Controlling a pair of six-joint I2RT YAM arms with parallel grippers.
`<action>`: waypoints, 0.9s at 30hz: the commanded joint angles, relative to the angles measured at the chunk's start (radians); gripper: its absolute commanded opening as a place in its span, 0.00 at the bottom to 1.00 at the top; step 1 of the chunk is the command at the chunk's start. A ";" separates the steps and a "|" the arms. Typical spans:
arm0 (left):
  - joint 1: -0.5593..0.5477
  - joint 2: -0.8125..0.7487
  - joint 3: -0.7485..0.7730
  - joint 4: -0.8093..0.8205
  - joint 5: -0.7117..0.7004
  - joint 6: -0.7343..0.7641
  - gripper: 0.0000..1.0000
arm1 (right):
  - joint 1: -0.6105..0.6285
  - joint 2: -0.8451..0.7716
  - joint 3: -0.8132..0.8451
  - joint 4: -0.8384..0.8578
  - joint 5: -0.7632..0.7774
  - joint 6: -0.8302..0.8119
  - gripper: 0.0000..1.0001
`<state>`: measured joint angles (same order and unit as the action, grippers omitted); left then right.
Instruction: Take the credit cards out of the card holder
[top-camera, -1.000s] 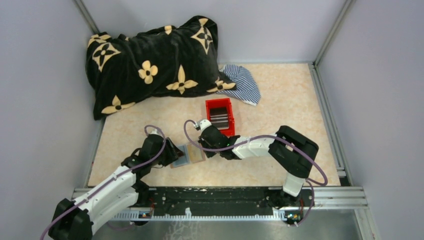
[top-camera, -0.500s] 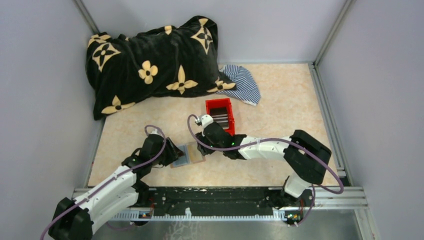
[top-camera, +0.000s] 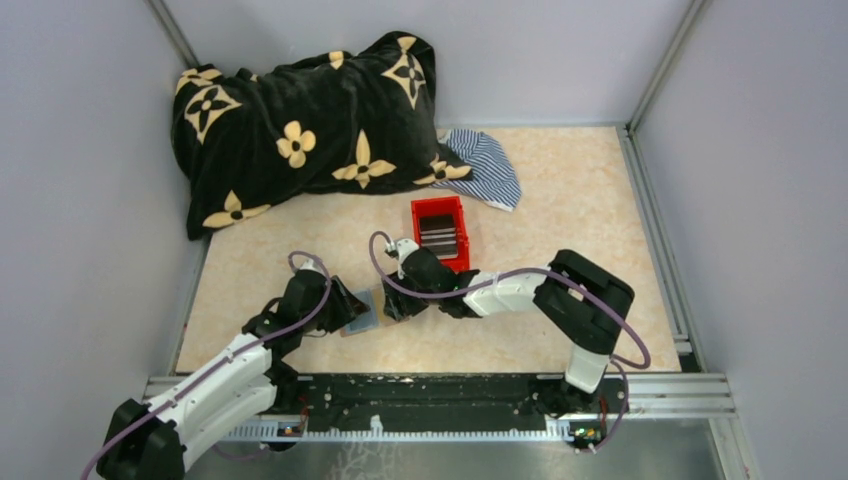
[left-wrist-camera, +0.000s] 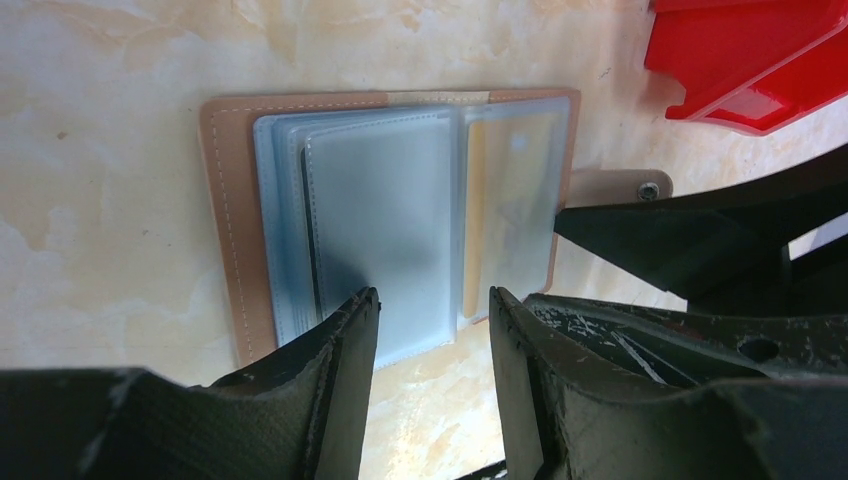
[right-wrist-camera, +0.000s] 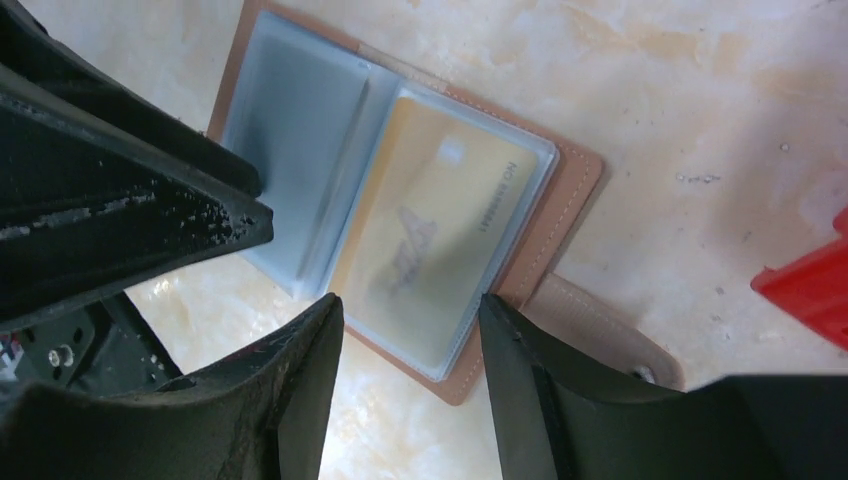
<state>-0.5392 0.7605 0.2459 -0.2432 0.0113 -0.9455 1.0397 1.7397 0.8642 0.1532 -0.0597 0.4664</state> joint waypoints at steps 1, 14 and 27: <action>-0.005 0.004 -0.031 -0.070 -0.004 0.001 0.52 | -0.010 0.058 -0.001 0.075 -0.052 0.040 0.53; -0.003 0.016 -0.034 -0.054 -0.001 0.004 0.51 | -0.040 0.010 -0.038 0.081 -0.025 0.037 0.49; -0.004 0.041 -0.061 -0.008 0.017 0.003 0.51 | -0.040 0.067 -0.079 0.336 -0.314 0.092 0.39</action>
<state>-0.5392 0.7803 0.2306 -0.1959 0.0326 -0.9466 0.9878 1.7805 0.8101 0.3531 -0.2188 0.5137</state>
